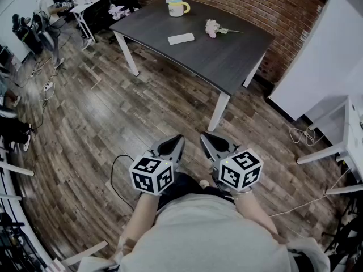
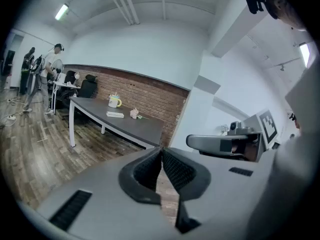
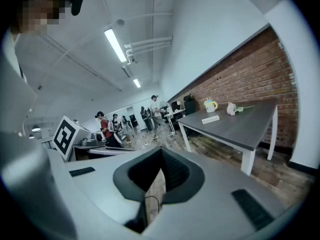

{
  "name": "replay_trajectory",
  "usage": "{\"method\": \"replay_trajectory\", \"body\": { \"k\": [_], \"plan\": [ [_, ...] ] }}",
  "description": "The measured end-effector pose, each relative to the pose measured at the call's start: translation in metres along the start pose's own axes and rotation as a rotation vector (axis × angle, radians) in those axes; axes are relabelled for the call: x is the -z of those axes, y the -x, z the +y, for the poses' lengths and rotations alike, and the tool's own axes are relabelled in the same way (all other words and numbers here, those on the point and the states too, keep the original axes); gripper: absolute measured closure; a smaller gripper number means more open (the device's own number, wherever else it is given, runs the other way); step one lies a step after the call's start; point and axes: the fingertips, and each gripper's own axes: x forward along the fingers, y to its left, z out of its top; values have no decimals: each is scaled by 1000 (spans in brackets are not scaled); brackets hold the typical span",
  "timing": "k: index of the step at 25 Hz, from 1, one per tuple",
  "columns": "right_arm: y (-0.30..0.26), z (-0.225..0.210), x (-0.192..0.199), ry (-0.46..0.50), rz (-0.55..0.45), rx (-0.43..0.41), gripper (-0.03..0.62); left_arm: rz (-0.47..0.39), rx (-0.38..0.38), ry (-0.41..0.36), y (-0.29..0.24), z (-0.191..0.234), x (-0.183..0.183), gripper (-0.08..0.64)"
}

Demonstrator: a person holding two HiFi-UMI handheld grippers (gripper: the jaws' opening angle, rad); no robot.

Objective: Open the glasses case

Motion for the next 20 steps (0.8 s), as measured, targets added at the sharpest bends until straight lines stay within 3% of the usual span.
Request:
{"method": "replay_trajectory", "body": {
  "k": [16,20],
  "plan": [
    [-7,-2,-5,-5,-11,-22,587,3,-17,7,-7,5,-3,533],
    [-13,4,-6,-45,-21,-72,586,-62,26,35,-3,4,-13,532]
  ]
}}
